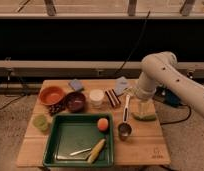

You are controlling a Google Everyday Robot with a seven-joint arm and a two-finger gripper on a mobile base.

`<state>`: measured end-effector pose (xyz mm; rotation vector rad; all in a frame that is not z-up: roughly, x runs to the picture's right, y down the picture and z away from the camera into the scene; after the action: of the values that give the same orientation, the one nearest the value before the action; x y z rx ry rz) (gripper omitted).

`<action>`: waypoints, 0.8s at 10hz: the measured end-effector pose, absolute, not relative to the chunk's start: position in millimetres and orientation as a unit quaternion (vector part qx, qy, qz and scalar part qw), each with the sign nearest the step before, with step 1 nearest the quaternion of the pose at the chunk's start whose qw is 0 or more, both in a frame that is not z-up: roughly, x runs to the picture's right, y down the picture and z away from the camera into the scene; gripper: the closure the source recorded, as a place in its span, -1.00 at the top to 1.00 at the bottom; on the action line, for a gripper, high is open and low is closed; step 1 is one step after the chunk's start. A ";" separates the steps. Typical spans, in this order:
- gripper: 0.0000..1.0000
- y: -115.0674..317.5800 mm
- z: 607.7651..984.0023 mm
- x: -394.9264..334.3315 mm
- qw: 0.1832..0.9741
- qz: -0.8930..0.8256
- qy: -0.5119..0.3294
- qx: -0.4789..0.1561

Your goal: Place brush in paper cup

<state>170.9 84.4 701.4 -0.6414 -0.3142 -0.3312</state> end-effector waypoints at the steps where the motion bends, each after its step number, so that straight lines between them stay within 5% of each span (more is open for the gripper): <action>1: 0.60 84.3 701.5 170.9 0.924 -0.161 -0.153 -0.312; 5: 0.60 86.8 729.8 176.7 0.919 -0.183 -0.158 -0.311; 8: 0.60 80.5 791.9 195.2 0.917 -0.189 -0.178 -0.304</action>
<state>195.2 80.5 791.9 -0.6256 -0.3666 -0.3887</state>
